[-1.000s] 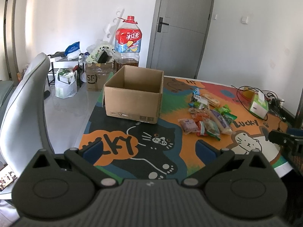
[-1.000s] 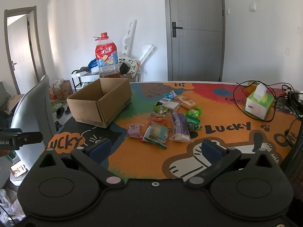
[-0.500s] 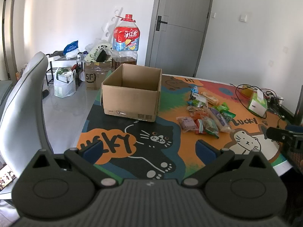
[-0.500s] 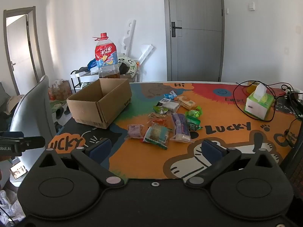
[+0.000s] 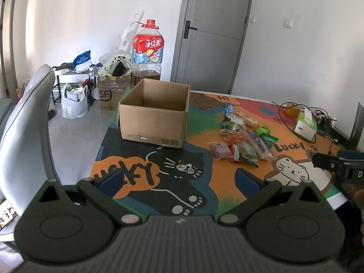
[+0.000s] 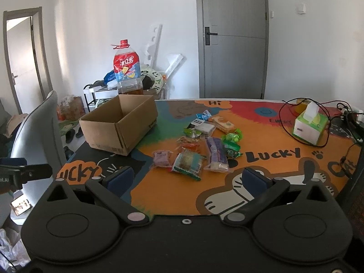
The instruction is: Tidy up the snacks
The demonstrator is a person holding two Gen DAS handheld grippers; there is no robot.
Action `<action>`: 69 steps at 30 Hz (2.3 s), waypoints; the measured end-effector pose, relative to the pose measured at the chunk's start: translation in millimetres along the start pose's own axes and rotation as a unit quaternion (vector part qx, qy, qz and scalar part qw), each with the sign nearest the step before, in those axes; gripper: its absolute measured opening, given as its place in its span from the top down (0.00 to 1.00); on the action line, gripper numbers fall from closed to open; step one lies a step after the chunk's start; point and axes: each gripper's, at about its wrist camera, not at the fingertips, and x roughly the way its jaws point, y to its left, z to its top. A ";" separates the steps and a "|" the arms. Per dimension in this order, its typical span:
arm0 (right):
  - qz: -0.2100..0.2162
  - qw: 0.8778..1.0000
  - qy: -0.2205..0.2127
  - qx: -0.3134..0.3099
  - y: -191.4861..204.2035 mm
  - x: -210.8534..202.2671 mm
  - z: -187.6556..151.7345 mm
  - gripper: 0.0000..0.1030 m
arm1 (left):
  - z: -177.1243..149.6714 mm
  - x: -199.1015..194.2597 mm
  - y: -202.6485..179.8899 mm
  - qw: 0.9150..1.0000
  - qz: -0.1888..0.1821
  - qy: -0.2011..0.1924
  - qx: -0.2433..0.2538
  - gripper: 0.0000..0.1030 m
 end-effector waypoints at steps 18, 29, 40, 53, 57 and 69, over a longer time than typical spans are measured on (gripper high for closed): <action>0.005 1.000 -0.001 -0.012 5.8 8.6 1.9 0.00 | 5.3 8.1 1.6 1.000 0.017 -0.009 0.013 0.00; 0.021 1.000 -0.014 0.002 -8.8 34.6 9.9 0.00 | 19.1 39.5 8.2 1.000 0.012 -0.014 -0.014 0.00; 0.045 0.999 -0.009 0.024 -30.9 77.0 4.0 0.00 | 24.4 92.8 2.1 0.999 -0.025 -0.005 -0.036 0.01; 0.045 0.997 -0.030 0.048 -64.2 119.1 -13.1 0.00 | 28.4 148.7 -19.3 0.998 -0.028 0.000 -0.059 0.01; 0.041 0.999 -0.024 0.024 -67.6 130.3 -14.8 0.00 | 24.3 167.1 -30.1 0.997 -0.039 0.013 -0.068 0.01; 0.053 0.998 0.024 -0.002 -76.0 162.2 -15.1 0.00 | 15.5 215.3 -65.7 0.996 -0.055 0.068 -0.026 0.03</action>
